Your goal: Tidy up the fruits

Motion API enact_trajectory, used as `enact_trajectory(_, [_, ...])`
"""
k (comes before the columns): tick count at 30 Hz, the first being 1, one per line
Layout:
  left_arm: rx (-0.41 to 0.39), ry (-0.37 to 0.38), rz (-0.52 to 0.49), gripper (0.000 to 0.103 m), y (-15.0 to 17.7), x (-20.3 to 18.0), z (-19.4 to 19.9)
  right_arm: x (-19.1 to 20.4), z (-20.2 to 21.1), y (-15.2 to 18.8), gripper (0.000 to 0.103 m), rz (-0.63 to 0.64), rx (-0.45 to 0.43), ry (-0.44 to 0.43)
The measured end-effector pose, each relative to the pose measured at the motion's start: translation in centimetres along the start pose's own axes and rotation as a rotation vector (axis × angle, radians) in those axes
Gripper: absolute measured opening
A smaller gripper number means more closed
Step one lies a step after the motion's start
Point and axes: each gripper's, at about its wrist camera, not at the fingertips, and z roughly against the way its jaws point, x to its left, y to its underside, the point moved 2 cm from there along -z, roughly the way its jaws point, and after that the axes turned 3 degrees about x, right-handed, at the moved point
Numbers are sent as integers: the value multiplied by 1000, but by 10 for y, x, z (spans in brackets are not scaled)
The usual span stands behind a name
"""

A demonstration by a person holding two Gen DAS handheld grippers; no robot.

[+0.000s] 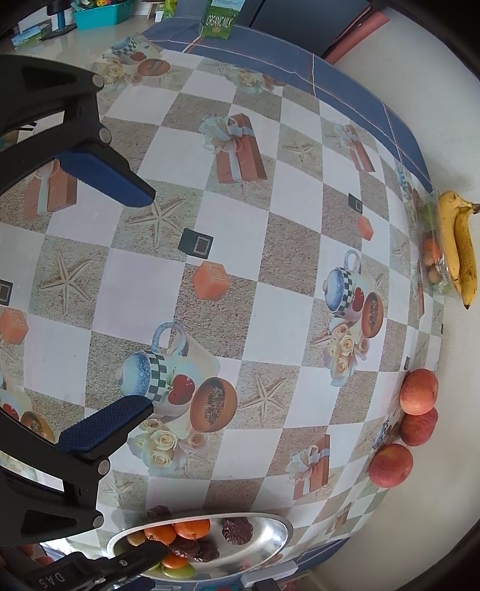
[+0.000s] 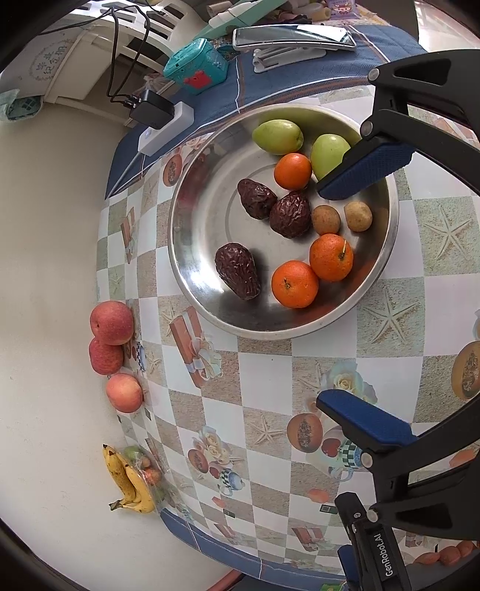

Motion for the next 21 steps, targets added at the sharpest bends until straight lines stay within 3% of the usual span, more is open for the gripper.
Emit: enact_trajectory(21, [31,7,5,103,2,-1,-6,0,-3,1,102,4,18,3])
